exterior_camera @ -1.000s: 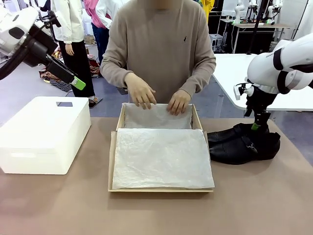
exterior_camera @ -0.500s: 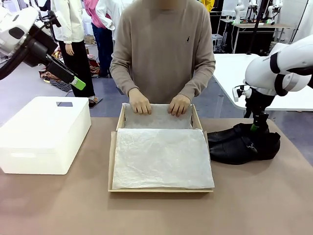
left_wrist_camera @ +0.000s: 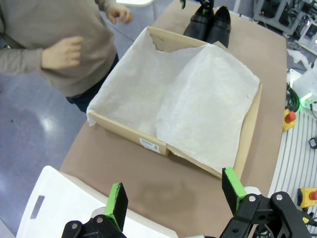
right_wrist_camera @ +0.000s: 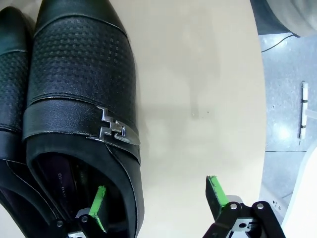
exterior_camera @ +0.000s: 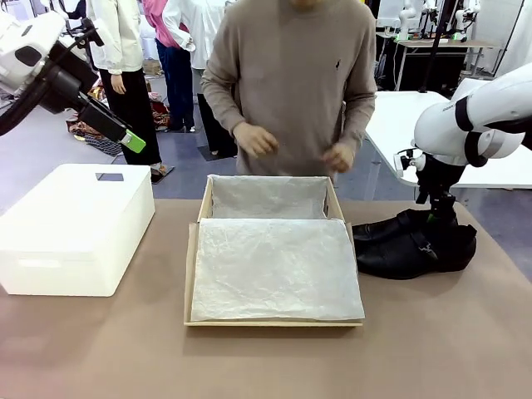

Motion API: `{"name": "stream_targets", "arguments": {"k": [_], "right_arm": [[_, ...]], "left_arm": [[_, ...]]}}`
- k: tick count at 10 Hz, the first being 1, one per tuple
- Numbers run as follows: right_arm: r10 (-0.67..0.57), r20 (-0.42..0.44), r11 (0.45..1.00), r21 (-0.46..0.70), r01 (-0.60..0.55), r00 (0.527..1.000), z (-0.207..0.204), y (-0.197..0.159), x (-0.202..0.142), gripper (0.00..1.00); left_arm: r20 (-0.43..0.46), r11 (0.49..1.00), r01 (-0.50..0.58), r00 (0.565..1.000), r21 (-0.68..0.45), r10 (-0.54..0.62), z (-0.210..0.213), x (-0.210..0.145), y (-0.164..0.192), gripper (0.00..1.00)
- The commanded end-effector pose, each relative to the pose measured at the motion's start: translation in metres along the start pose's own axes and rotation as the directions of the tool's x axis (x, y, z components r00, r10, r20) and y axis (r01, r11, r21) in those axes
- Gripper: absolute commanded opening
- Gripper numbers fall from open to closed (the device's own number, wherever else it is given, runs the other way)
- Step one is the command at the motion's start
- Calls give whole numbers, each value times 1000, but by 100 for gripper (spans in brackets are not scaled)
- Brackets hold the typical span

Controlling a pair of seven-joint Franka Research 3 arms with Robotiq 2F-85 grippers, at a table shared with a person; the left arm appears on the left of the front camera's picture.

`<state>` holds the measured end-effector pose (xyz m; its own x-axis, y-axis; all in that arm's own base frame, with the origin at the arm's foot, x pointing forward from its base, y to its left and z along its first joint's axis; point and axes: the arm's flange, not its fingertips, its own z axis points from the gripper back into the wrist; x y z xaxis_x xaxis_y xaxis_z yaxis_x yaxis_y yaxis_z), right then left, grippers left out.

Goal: Pack the shoes into the box.
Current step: Place one shoe of the Shoes into the Shoes Box.

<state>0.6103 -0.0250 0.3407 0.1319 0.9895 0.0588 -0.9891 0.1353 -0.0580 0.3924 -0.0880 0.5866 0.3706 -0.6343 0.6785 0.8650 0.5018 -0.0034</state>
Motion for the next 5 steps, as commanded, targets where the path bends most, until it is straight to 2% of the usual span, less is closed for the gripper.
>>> {"name": "stream_targets", "arguments": {"k": [1,5], "right_arm": [[-12,-12,1000,10,12,1000,3,-7,1,92],[-19,-27,999,29,19,999,4,-7,2,17]], "left_arm": [[22,1000,-12,1000,0,12,-1,0,0,100],[22,1000,-12,1000,0,12,-1,0,0,100]]}}
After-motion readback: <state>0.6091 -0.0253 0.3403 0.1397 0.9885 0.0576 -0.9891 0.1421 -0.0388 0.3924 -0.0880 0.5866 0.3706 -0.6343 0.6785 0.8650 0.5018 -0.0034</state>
